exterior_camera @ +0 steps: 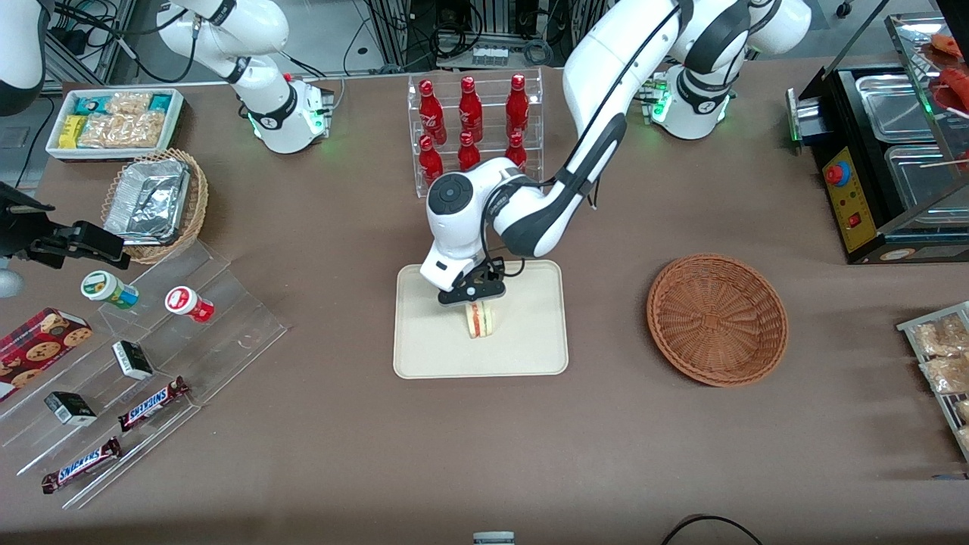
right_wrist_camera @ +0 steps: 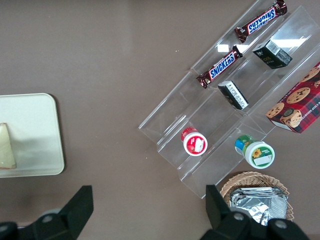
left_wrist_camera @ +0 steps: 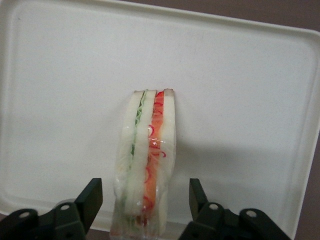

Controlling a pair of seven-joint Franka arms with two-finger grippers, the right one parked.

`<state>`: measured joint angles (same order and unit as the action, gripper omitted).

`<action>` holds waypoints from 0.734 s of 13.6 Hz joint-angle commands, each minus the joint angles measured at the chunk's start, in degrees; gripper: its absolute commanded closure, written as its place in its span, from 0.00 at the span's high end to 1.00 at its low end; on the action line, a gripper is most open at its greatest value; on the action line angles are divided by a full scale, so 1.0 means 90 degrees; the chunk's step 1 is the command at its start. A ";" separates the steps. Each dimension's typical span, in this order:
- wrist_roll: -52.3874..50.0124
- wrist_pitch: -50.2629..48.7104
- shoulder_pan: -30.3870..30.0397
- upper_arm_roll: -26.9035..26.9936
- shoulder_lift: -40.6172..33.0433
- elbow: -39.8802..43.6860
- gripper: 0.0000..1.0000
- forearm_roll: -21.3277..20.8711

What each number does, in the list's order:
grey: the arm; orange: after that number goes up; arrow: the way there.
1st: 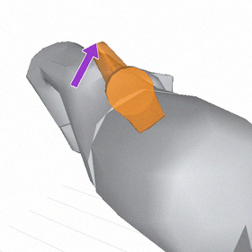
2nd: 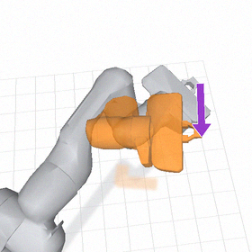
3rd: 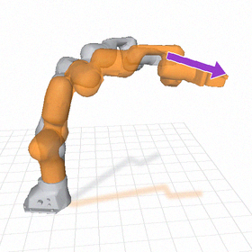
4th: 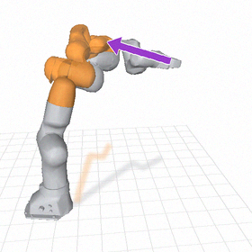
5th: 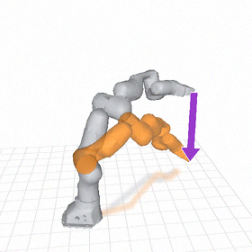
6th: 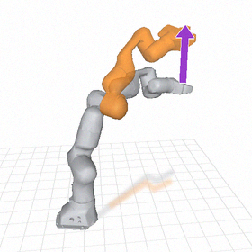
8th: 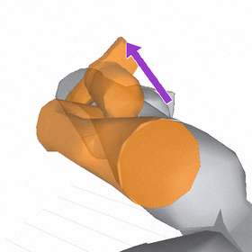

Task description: Place sandwich from basket to tray

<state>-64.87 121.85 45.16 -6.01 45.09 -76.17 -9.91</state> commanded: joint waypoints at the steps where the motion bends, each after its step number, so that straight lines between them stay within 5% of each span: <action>1: -0.0301 -0.0723 -0.0046 0.0052 -0.0604 -0.0052 0.99 0.0104; 10: 0.0017 -0.3214 -0.1608 0.0052 -0.2450 -0.0159 0.99 0.0339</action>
<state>-67.06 95.95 33.42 -5.08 26.72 -75.50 -7.73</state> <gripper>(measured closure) 0.004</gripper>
